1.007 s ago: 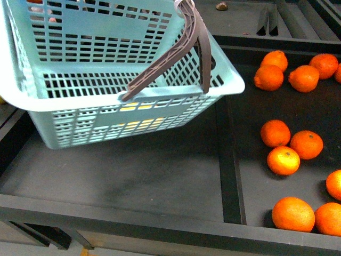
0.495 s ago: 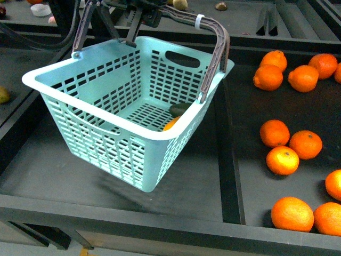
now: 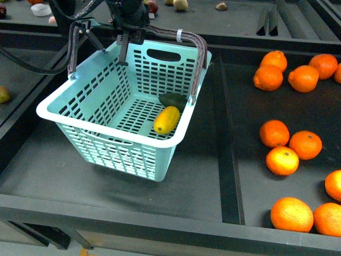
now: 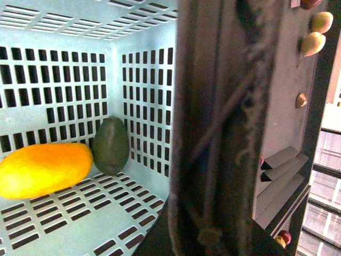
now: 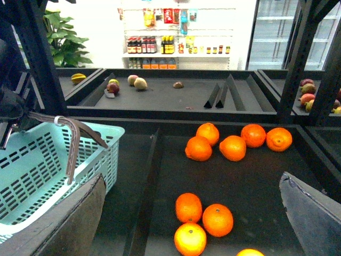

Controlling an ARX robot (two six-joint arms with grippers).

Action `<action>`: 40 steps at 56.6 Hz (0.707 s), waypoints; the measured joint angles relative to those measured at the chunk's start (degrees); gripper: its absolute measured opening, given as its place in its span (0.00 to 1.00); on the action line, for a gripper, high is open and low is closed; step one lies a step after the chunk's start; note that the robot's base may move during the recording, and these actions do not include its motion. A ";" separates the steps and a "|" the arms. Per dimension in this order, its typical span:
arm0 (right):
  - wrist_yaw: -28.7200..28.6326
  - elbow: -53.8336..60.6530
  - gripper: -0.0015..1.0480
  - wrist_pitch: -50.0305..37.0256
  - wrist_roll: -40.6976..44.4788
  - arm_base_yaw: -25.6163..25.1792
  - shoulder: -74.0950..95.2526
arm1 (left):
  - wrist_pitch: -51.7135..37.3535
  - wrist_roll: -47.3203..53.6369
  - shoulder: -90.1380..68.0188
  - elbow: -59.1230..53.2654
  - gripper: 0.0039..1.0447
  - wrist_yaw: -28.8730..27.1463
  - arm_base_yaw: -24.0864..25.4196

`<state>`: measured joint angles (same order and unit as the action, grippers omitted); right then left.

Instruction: Pick mango and avocado into basket

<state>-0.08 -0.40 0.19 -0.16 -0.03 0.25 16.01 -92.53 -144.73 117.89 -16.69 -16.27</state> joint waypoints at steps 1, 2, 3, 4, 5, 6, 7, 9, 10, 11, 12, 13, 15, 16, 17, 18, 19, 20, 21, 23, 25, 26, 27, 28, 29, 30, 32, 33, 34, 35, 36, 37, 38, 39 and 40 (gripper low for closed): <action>0.00 0.00 0.93 0.00 0.00 0.00 0.00 | -0.17 -0.04 0.00 -0.20 0.06 -0.02 0.00; 0.00 0.00 0.93 0.00 0.00 0.00 -0.02 | -0.57 -0.07 0.09 -0.68 0.06 0.00 0.00; 0.00 0.00 0.93 0.00 0.00 0.00 -0.02 | -1.05 -0.02 0.28 -1.18 0.06 0.07 0.00; 0.00 0.00 0.93 0.00 0.00 0.00 0.00 | -1.73 0.07 0.61 -1.79 0.06 0.22 0.00; 0.00 0.00 0.93 0.00 0.00 0.00 0.00 | -2.43 0.15 0.85 -2.36 0.06 0.26 0.00; 0.00 0.00 0.93 0.00 0.00 0.00 0.00 | -2.73 0.15 0.96 -2.62 0.06 0.26 0.00; -0.02 0.00 0.93 0.00 0.00 0.00 0.00 | -3.63 0.17 1.36 -3.52 0.11 0.72 0.02; 0.00 0.00 0.93 0.00 0.00 0.00 -0.02 | -4.52 0.20 1.81 -4.74 0.17 1.29 0.07; 0.00 0.00 0.93 0.00 0.00 0.00 0.00 | -4.79 0.28 1.97 -5.14 0.19 1.20 0.09; 0.00 0.00 0.93 0.00 0.00 0.00 0.00 | -5.14 0.37 2.32 -5.70 0.22 1.20 0.07; 0.00 0.00 0.93 0.00 0.00 0.00 0.00 | -5.53 0.39 2.64 -6.34 0.26 1.29 0.09; 0.00 0.00 0.93 0.00 0.00 0.00 0.00 | -5.84 0.39 2.93 -6.88 0.29 1.31 0.11; 0.00 0.00 0.93 0.00 0.00 0.00 0.00 | -6.56 0.39 3.52 -7.82 0.34 1.18 0.13; 0.00 0.00 0.93 0.00 0.00 0.00 -0.02 | -7.02 0.39 3.89 -8.46 0.38 1.20 0.17; -0.02 0.00 0.93 0.00 0.00 0.00 -0.02 | -7.26 0.35 4.46 -9.07 0.41 1.20 0.17; 0.00 0.00 0.93 0.00 0.00 0.00 0.00 | -7.41 0.37 4.66 -9.33 0.43 1.16 0.17; 0.00 0.00 0.93 0.00 0.00 0.00 0.00 | -7.85 0.35 5.20 -9.94 0.46 1.11 0.22; 0.00 0.00 0.93 0.00 0.00 0.00 0.00 | -8.37 0.35 6.23 -11.06 0.51 1.07 0.28; -0.02 0.00 0.93 0.00 0.00 0.00 0.00 | -8.55 0.31 7.06 -11.85 0.55 1.03 0.35; 0.00 0.00 0.93 0.00 0.00 0.00 0.00 | -8.79 0.31 8.37 -13.09 0.60 0.90 0.50; 0.00 0.00 0.93 0.00 0.00 0.00 0.00 | -9.05 0.26 10.23 -14.78 0.67 0.68 0.83; 0.00 0.00 0.93 0.00 0.00 0.00 0.00 | -9.05 0.20 11.23 -15.63 0.70 0.50 1.01; 0.00 0.00 0.93 0.00 0.00 0.00 0.00 | -9.03 0.09 12.37 -16.57 0.74 0.31 1.22; 0.00 0.00 0.93 0.00 0.00 0.00 0.00 | -9.03 0.04 13.46 -17.49 0.77 0.09 1.44; 0.00 0.00 0.93 0.00 0.00 0.00 0.00 | -9.01 -0.11 14.62 -18.45 0.80 -0.26 1.68; 0.00 0.00 0.93 0.00 0.00 0.00 0.00 | -8.83 -0.15 15.76 -19.39 0.84 -0.50 1.95; 0.00 0.00 0.93 0.00 0.00 0.00 0.00 | -8.04 -0.17 17.49 -20.74 0.89 -1.16 2.36; 0.00 0.00 0.93 0.00 0.00 0.00 0.00 | -7.15 -0.24 18.69 -21.62 0.92 -1.79 2.67; 0.00 0.00 0.93 0.00 0.00 0.00 0.00 | -6.10 -0.24 19.89 -22.47 0.95 -2.45 2.99; -0.02 0.00 0.93 0.00 0.00 0.00 -0.02 | -4.87 -0.26 21.09 -23.39 0.95 -2.95 3.37; 0.00 0.00 0.93 0.00 0.00 0.00 0.00 | -3.74 -0.31 22.23 -24.30 0.94 -3.23 3.76; 0.00 0.00 0.93 0.00 0.00 0.00 0.00 | -2.78 -0.31 23.34 -25.24 0.93 -3.48 4.15; 0.00 0.00 0.93 0.00 0.00 0.00 0.00 | -1.97 -0.33 24.44 -26.21 0.93 -3.78 4.57; 0.00 0.00 0.93 0.00 0.00 0.00 0.00 | -1.16 -0.31 25.53 -27.19 0.93 -4.04 4.96; 0.00 0.00 0.93 0.00 0.00 0.00 0.00 | -0.42 -0.28 26.51 -28.15 0.93 -4.31 5.35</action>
<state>-0.08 -0.40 0.19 -0.16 -0.03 0.25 15.59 -92.82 -118.21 89.73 -20.99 -10.92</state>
